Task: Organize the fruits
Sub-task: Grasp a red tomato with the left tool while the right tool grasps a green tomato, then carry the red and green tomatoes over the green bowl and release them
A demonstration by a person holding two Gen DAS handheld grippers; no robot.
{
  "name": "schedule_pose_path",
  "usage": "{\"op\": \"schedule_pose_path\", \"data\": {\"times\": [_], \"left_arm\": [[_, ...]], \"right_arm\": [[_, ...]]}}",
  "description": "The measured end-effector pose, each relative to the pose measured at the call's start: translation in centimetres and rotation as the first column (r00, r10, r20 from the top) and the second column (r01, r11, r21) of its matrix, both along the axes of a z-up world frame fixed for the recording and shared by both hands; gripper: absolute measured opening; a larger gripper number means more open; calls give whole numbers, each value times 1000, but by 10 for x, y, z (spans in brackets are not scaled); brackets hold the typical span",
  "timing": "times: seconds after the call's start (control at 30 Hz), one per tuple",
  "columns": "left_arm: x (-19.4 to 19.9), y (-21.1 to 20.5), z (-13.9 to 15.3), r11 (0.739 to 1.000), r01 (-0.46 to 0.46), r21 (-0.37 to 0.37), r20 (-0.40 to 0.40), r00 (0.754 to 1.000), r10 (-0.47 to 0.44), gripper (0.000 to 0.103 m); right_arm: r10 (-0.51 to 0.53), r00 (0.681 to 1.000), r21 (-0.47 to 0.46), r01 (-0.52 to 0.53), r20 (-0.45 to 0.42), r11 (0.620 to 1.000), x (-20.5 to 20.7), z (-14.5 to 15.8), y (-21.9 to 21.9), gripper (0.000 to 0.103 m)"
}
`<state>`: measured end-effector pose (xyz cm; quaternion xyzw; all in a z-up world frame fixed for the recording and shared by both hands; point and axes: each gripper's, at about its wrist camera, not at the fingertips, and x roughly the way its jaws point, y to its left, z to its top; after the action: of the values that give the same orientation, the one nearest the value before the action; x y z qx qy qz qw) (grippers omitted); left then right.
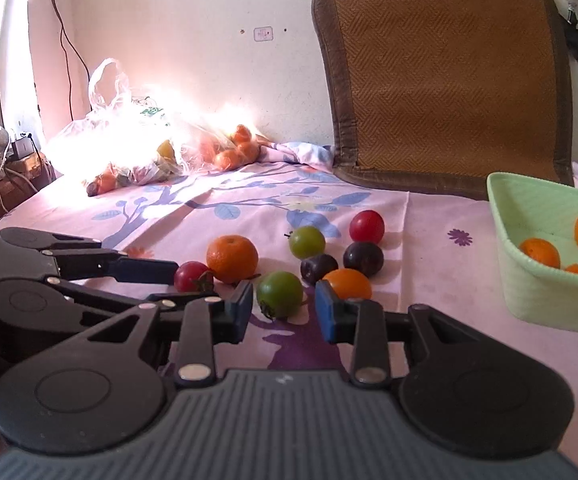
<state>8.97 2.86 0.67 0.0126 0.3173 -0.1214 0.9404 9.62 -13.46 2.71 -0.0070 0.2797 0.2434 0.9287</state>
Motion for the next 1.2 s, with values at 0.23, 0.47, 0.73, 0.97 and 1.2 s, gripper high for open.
{"op": "schedule_pose_path", "data": {"times": [0.23, 0.47, 0.73, 0.97, 1.2], "left_arm": [[-15, 5, 2, 1000, -11, -20, -6, 1000, 11, 32], [-40, -23, 13, 993, 98, -59, 19, 995, -97, 32], [-43, -100, 9, 956, 292, -32, 3, 956, -292, 32], [-36, -156, 0, 927, 375, -15, -23, 926, -376, 32], [-41, -170, -4, 929, 367, 39, 7, 930, -367, 37]], "right_arm": [[-3, 999, -56, 1, -44, 998, 8, -11, 12, 31], [-51, 999, -27, 51, 10, 998, -27, -1, -13, 29], [-280, 959, -77, 283, 54, 956, -80, -6, -86, 29], [-378, 923, -93, 383, 68, 919, -99, -14, -125, 29], [-392, 918, -70, 396, 64, 916, -103, -22, -138, 31]]}}
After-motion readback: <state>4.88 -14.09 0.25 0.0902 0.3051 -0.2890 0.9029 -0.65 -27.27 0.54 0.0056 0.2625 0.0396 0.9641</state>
